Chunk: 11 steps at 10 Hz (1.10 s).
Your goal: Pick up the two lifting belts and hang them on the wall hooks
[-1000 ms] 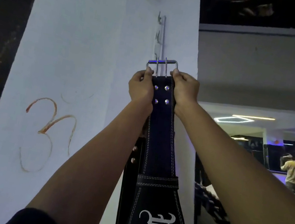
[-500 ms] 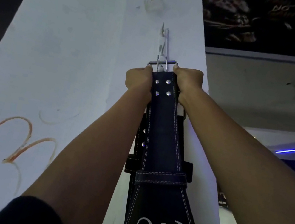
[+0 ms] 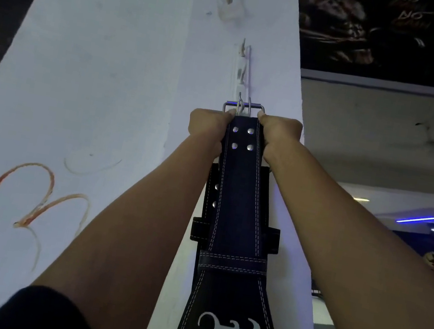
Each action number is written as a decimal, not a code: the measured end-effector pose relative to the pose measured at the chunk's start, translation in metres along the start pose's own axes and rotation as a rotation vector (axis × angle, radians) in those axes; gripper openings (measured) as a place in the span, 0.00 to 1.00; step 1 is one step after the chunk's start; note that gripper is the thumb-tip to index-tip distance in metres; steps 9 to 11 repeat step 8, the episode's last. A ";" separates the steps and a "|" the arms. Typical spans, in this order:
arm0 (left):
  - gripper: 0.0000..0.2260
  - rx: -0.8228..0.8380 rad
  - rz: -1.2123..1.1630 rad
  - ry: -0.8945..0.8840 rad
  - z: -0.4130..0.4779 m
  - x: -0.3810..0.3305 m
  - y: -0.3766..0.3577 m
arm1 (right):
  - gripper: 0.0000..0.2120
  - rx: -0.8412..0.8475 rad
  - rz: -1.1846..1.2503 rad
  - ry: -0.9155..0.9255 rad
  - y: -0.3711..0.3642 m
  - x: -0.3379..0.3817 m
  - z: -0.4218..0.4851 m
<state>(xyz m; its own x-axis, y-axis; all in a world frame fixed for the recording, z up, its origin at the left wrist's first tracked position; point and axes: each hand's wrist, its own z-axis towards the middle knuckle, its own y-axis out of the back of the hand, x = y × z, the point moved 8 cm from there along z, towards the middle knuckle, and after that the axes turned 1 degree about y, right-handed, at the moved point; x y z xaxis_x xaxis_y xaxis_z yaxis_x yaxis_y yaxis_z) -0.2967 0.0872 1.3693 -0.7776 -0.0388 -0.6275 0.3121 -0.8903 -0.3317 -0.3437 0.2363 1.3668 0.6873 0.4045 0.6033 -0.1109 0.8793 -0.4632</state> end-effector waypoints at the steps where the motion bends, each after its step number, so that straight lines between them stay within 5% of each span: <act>1: 0.17 0.008 0.001 -0.023 -0.016 0.010 0.002 | 0.08 0.045 0.069 -0.020 0.004 -0.012 -0.015; 2: 0.23 -0.005 0.025 -0.001 -0.037 0.024 0.008 | 0.13 0.062 0.074 -0.065 0.014 -0.029 -0.032; 3: 0.19 0.056 0.002 0.032 -0.058 0.037 0.011 | 0.05 0.089 0.061 -0.089 0.024 -0.038 -0.050; 8: 0.26 -0.005 0.302 0.069 -0.188 0.050 0.045 | 0.16 0.134 -0.064 -0.195 0.104 -0.053 -0.152; 11: 0.26 -0.005 0.302 0.069 -0.188 0.050 0.045 | 0.16 0.134 -0.064 -0.195 0.104 -0.053 -0.152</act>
